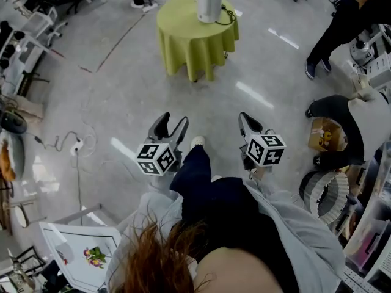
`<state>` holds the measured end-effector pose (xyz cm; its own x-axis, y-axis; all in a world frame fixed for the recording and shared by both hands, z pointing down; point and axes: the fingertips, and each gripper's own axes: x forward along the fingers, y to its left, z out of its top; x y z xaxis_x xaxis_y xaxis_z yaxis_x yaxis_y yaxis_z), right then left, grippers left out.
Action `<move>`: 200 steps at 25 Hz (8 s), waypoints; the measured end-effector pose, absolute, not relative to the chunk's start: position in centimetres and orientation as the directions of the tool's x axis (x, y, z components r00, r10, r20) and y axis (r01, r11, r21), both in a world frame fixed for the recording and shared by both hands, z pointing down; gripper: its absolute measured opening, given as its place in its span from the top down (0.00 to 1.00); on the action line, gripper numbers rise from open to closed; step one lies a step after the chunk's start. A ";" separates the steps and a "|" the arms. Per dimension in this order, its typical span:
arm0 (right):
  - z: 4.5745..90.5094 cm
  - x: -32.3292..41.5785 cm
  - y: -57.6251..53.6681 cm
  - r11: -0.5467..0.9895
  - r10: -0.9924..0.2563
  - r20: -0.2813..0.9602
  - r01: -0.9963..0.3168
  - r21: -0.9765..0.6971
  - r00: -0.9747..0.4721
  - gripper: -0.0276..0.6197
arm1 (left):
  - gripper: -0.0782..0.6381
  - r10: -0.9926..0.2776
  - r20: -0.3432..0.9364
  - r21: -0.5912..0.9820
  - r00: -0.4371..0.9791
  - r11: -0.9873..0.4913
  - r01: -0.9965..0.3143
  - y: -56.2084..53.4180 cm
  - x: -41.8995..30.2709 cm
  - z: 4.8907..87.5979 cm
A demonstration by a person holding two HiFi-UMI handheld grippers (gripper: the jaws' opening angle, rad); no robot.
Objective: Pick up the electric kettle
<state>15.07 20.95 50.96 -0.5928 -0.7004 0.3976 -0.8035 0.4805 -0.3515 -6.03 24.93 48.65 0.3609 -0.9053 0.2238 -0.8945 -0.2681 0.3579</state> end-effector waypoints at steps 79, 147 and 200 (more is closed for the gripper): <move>51.3 10.1 -23.2 0.484 -0.648 0.476 -0.804 -0.346 -0.595 0.95 | 0.51 -0.868 0.285 0.401 0.406 -0.276 -0.873 -19.2 -9.6 49.6; 51.1 12.1 -34.9 0.319 -0.705 0.541 -0.887 -0.335 -0.458 0.95 | 0.67 -0.885 0.241 0.141 0.397 -0.373 -0.917 -37.4 -6.1 45.6; 49.9 8.3 -36.7 0.445 -0.673 0.481 -0.827 -0.344 -0.562 0.95 | 0.67 -0.959 0.144 0.206 0.244 -0.212 -0.955 -36.1 -12.8 41.2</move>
<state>8.34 -36.74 49.91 -0.5618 -0.6732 0.4807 -0.8271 0.4446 -0.3439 -12.79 -36.14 41.23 0.2436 -0.9591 0.1441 -0.9554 -0.2118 0.2057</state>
